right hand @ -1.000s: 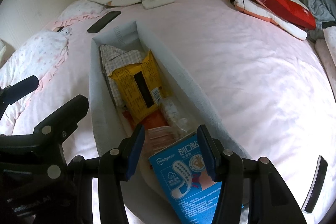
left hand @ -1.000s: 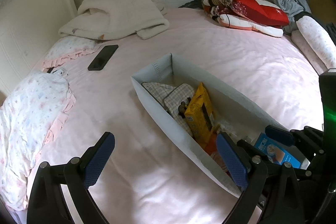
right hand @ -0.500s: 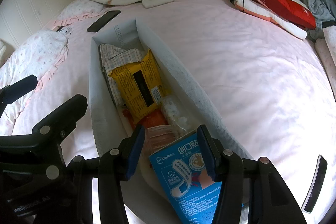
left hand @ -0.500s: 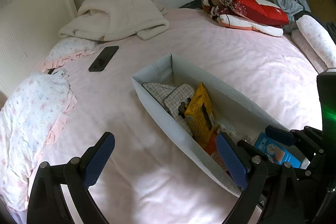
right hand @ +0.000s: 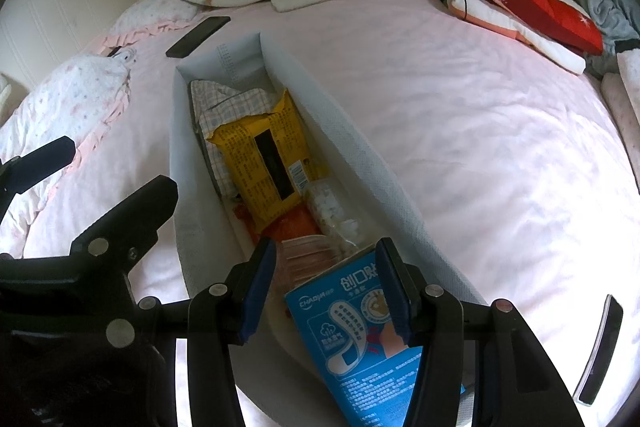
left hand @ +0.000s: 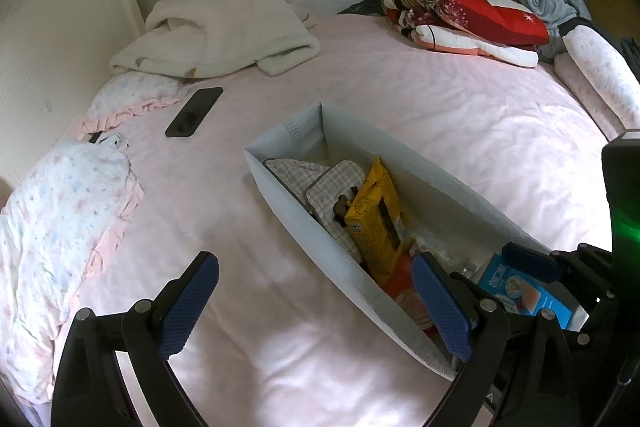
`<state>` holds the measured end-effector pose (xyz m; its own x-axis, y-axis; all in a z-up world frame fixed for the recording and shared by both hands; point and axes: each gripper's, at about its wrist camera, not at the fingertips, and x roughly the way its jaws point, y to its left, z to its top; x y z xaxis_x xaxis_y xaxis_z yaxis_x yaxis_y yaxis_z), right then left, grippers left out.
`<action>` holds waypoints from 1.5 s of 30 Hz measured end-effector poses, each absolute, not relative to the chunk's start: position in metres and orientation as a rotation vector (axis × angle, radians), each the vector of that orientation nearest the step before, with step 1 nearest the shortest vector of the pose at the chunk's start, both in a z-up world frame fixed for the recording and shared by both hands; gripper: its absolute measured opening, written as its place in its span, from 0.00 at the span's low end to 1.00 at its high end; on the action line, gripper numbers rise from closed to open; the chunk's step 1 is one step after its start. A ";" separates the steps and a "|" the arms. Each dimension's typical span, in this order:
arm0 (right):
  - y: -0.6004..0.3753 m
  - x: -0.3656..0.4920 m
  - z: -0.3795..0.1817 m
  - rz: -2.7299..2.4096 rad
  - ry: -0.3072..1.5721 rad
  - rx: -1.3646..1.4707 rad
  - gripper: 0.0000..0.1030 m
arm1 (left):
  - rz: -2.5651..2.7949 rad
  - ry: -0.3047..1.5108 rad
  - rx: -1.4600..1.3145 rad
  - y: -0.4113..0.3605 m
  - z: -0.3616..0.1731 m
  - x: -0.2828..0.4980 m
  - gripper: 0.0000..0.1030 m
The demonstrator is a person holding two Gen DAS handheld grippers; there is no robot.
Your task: Organize objects
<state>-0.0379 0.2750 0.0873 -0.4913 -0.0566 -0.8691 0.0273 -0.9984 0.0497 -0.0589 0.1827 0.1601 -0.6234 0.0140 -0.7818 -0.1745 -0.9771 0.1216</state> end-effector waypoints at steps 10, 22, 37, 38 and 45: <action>0.274 -0.039 0.088 -2.668 -0.036 1.556 0.51 | 2.720 0.276 -1.323 0.182 0.159 -0.061 0.95; 0.276 -0.039 0.089 -2.668 -0.047 1.555 0.51 | 2.718 0.288 -1.318 0.182 0.158 -0.061 0.95; 0.276 -0.038 0.089 -2.673 -0.040 1.559 0.51 | 2.704 0.283 -1.323 0.182 0.156 -0.062 0.95; 0.277 -0.038 0.089 -2.674 -0.042 1.560 0.51 | 2.703 0.285 -1.322 0.182 0.156 -0.062 0.95; 0.275 -0.039 0.089 -2.672 -0.049 1.560 0.51 | 2.705 0.311 -1.311 0.184 0.158 -0.062 0.95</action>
